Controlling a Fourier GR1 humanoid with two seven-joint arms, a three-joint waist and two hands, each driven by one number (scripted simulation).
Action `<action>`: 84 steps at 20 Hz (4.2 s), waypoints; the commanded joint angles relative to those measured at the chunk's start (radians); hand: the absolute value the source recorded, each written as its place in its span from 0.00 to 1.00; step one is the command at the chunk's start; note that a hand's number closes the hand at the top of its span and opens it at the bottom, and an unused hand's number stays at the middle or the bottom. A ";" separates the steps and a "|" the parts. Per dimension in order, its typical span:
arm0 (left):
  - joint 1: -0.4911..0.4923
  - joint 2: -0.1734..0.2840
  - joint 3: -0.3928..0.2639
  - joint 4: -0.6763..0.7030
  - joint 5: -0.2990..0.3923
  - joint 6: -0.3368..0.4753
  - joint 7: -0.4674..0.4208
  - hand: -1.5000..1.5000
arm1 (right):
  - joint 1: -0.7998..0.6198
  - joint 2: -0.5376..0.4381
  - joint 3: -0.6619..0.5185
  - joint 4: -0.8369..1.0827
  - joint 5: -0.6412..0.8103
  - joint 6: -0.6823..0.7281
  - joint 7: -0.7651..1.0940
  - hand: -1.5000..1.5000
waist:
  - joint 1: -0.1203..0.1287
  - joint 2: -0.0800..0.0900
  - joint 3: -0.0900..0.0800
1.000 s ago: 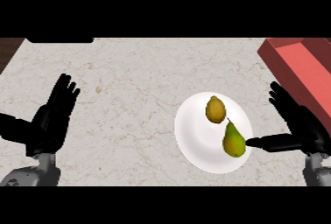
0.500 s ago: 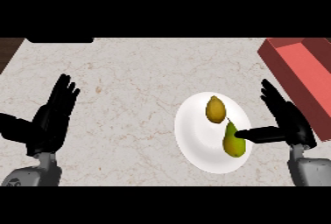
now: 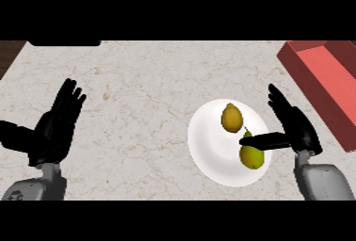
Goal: Pick the lemon from the plate and place it in the cardboard box
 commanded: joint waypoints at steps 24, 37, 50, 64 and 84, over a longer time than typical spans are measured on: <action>-0.012 -0.031 0.058 -0.005 -0.044 -0.046 0.018 0.50 | -0.084 0.102 -0.002 0.234 0.129 -0.017 -0.111 0.00 | 0.000 0.000 0.000; 0.046 -0.048 0.049 -0.094 -0.035 -0.060 0.069 0.50 | -0.189 0.106 -0.035 0.395 0.156 -0.034 -0.172 0.00 | 0.004 0.000 0.000; -0.040 -0.065 0.042 -0.054 -0.073 -0.018 0.096 0.50 | -0.112 0.081 0.008 0.311 0.298 -0.141 -0.255 1.00 | -0.001 0.000 0.000; -0.019 -0.047 0.064 -0.026 -0.045 -0.057 0.063 0.50 | -0.328 0.002 0.519 0.078 0.867 0.077 0.009 1.00 | -0.004 -0.006 -0.001; -0.005 -0.090 0.023 -0.046 -0.092 -0.016 0.057 0.50 | -0.429 -0.056 0.069 -0.379 0.876 0.196 0.347 1.00 | -0.003 -0.001 0.000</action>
